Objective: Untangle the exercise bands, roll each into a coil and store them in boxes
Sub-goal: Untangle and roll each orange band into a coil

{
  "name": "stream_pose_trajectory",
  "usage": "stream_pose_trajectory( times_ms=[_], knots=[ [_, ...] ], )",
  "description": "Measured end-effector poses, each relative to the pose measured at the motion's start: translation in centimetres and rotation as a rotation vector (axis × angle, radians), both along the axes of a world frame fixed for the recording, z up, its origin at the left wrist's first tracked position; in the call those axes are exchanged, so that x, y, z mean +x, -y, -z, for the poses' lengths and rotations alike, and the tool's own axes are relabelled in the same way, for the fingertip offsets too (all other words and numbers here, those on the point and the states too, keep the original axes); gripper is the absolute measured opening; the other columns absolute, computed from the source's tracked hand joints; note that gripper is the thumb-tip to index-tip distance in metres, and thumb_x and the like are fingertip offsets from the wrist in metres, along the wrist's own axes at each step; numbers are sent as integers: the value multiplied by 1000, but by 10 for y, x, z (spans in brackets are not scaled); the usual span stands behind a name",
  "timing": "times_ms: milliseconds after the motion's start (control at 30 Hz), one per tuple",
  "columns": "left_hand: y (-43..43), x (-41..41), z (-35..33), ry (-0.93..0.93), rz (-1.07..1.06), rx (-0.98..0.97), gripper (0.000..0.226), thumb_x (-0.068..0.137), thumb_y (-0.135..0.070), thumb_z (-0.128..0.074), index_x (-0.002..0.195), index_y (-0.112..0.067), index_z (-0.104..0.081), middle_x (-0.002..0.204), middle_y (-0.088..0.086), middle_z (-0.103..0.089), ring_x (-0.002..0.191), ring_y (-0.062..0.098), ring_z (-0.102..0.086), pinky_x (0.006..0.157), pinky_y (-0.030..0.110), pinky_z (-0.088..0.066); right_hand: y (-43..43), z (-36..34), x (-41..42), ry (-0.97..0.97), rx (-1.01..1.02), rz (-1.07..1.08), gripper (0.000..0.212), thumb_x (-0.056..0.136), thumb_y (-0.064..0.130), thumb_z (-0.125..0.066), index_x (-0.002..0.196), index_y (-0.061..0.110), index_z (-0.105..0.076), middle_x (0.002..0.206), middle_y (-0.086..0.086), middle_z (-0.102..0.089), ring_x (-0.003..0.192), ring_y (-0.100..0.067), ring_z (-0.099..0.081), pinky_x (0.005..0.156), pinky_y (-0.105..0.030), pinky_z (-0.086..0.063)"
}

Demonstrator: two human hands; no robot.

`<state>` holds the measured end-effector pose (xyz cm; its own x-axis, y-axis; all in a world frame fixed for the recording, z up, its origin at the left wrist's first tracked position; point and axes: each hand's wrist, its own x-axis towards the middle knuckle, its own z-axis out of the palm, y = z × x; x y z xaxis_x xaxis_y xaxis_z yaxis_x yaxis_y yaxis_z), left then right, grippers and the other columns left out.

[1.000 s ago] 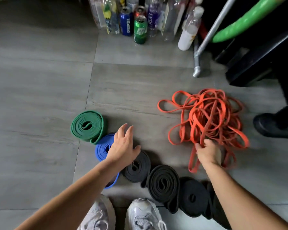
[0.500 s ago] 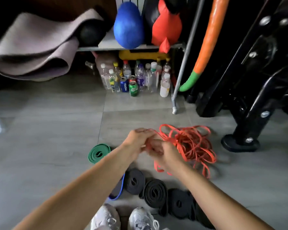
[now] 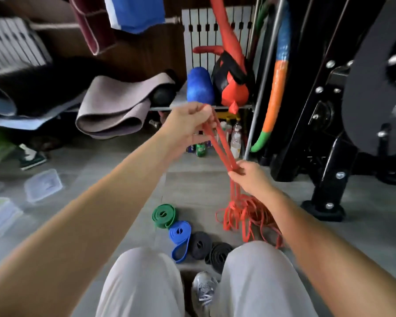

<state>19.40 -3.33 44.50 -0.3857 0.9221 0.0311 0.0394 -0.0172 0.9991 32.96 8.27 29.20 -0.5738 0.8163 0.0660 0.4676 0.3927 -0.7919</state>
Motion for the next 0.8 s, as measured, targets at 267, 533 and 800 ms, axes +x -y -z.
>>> stream_pose_trajectory(
  times_ms=[267, 533, 800],
  knots=[
    [29, -22, 0, -456, -138, -249, 12, 94, -21, -53, 84, -20, -58, 88, 6, -63, 68, 14, -55, 53, 22, -41, -5, -83, 14, -159, 2, 191, 12, 89, 13, -53, 77, 15, -57, 84, -20, -66, 77, -35, -67, 71, -44, -57],
    [-1, 17, 14, -418, -176, -201, 34, 91, -24, -60, 123, -12, -55, 105, 6, -63, 92, 18, -56, 84, 35, -50, 15, -192, -6, -435, 75, 86, 17, 89, 16, -57, 72, 21, -56, 80, -16, -69, 66, -27, -70, 58, -36, -59],
    [-28, 51, 29, -170, -169, -27, 14, 92, -1, -52, 100, -10, -58, 89, 6, -60, 77, 16, -56, 65, 24, -48, 19, -219, 1, -456, 260, 7, 19, 90, 9, -51, 77, 23, -52, 69, -3, -64, 57, -14, -67, 55, -28, -53]
  ],
)
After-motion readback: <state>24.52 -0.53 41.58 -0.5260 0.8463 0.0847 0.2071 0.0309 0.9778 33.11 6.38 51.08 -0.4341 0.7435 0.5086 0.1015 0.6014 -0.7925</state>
